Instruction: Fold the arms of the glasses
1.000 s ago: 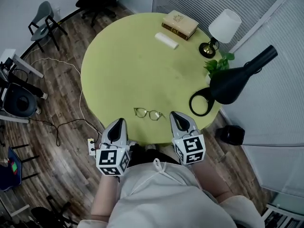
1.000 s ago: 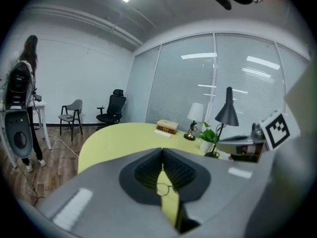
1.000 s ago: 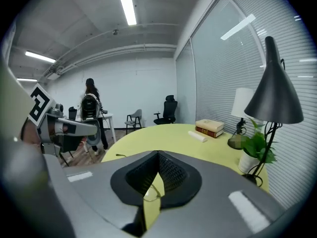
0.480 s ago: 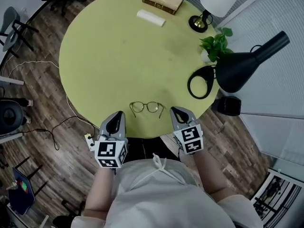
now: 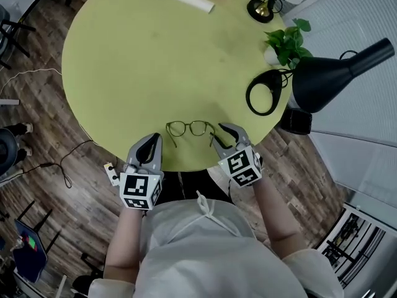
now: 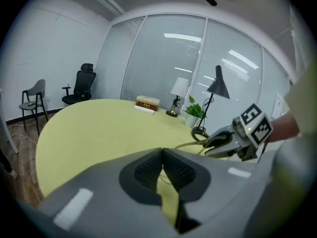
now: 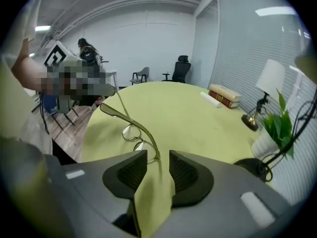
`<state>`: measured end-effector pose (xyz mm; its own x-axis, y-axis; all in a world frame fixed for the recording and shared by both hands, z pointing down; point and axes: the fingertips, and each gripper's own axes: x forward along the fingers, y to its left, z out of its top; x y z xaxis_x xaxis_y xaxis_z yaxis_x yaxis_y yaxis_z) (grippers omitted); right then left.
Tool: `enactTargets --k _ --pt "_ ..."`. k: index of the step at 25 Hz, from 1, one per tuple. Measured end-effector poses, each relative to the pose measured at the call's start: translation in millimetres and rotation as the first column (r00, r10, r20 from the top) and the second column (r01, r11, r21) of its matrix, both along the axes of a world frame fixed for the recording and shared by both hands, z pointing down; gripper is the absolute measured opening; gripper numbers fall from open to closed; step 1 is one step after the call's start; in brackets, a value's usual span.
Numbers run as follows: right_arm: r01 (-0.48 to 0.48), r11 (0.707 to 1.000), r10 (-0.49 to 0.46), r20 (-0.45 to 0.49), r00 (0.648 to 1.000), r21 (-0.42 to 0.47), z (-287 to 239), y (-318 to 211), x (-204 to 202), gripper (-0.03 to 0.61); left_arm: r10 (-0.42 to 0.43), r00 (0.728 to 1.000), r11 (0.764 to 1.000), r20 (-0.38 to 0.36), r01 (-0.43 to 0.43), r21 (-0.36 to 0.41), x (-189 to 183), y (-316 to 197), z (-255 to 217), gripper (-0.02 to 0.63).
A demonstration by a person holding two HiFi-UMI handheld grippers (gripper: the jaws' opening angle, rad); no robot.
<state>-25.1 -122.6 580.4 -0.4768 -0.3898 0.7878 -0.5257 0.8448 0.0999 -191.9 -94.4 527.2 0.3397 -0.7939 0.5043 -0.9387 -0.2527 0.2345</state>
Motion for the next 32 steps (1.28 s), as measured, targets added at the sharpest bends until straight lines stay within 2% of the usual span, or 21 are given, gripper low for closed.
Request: enactTargets --k 4,12,16,24,28,32 --pt "0.12 0.992 -0.117 -0.06 0.991 0.049 -3.2 0.4 -10.0 0.136 -0.002 1.0 1.0 -0.002 0.002 0.0 0.6 -3.6 5.7 0.006" --pt "0.171 0.981 -0.164 -0.087 0.983 0.089 -8.6 -3.5 -18.8 0.02 -0.033 0.999 0.999 -0.014 0.033 -0.027 -4.6 -6.2 10.6 0.006" --pt "0.189 0.977 -0.18 -0.096 0.979 0.098 -9.0 -3.2 -19.2 0.017 -0.048 0.999 0.997 -0.003 0.048 -0.063 -4.2 -4.7 17.4 0.006" --pt "0.194 0.976 -0.185 -0.091 0.979 0.1 -9.6 -2.8 -18.8 0.015 -0.129 0.989 0.984 -0.069 0.119 -0.135 -8.8 -15.2 26.3 0.006" --pt "0.186 0.978 -0.178 -0.084 0.98 0.095 -8.7 -2.5 -16.9 0.017 -0.098 0.993 0.986 -0.072 0.088 -0.14 1.4 -19.7 27.7 0.006" --pt "0.185 0.979 -0.177 -0.085 0.98 0.089 -10.0 -2.1 -17.8 0.017 -0.05 0.998 0.99 -0.029 0.046 -0.136 11.8 -21.9 31.7 0.006"
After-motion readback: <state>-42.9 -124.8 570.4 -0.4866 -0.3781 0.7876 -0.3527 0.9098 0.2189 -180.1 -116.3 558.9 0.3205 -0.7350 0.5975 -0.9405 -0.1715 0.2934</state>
